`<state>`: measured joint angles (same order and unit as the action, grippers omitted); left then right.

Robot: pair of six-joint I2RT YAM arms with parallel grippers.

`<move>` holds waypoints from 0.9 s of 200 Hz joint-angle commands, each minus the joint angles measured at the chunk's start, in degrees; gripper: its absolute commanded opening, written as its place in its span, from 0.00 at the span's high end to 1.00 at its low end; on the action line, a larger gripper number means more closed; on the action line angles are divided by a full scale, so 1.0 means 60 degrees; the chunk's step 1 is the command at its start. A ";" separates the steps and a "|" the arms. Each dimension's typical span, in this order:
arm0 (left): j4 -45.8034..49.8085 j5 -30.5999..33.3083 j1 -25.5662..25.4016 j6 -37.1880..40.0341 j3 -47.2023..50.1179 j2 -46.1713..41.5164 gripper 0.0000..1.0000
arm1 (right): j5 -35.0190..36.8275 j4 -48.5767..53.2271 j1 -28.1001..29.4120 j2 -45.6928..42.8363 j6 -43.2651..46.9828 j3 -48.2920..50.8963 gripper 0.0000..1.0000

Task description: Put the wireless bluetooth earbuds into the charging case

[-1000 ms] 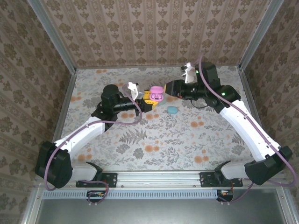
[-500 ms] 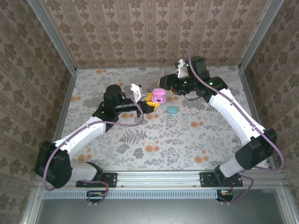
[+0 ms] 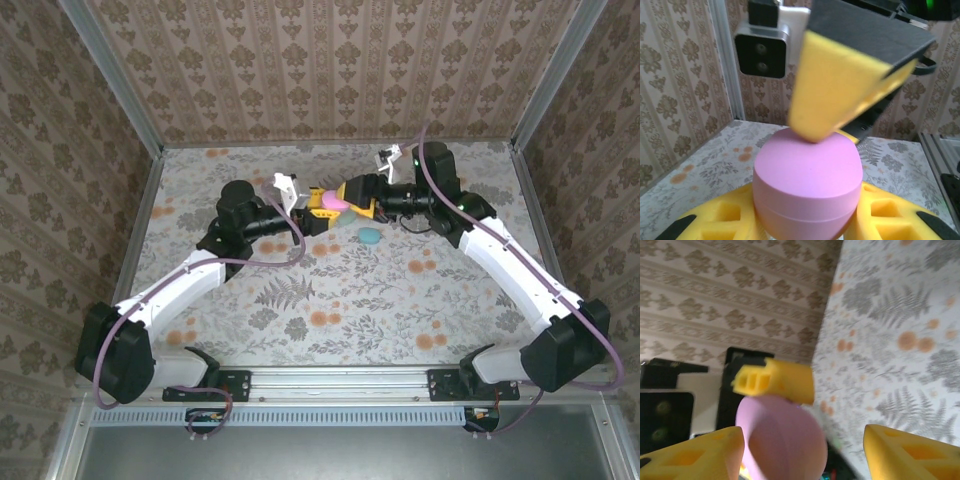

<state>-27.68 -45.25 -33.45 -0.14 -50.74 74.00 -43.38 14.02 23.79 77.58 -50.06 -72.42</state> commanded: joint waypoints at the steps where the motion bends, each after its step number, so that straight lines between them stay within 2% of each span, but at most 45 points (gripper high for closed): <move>1: -0.0656 0.0145 0.0068 -0.0313 -0.0047 -0.0130 0.69 | -0.1357 -0.1629 -0.0004 -0.0088 -0.1107 0.0393 0.34; 20: -0.0730 0.0146 0.0068 -0.0371 -0.0032 -0.0137 0.69 | -0.1463 -0.1863 -0.0046 -0.0112 -0.1180 0.0515 0.35; 35: -0.0819 0.0050 0.0068 -0.0386 -0.0014 -0.0131 0.69 | -0.1314 -0.2097 -0.0107 -0.0125 -0.1310 0.0643 0.43; 53: -0.0894 -0.0141 0.0068 -0.0423 -0.0006 -0.0101 0.68 | -0.1429 -0.2287 -0.0131 0.0065 -0.1506 0.0589 0.48; 95: -0.0908 -0.0368 0.0082 -0.0417 0.0011 -0.0145 0.68 | -0.1143 -0.2661 -0.0286 0.0088 -0.1829 0.0854 0.45; 133: -0.0738 -0.0156 0.0082 -0.0320 -0.0010 -0.0132 0.68 | -0.1402 -0.3297 -0.0331 0.0049 -0.2134 0.1013 0.70; 157: -0.0579 0.0218 0.0079 -0.0249 0.0013 -0.0130 0.55 | -0.1331 -0.3348 -0.0365 -0.0078 -0.2097 0.1242 0.75; 180: -0.0230 0.0379 0.0097 -0.0070 0.0027 -0.0117 0.28 | -0.0830 -0.3509 -0.0515 -0.0290 -0.2164 0.1733 0.76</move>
<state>-29.85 -44.62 -33.06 -1.58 -50.65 74.00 -50.22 -4.43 21.76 77.62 -61.98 -64.90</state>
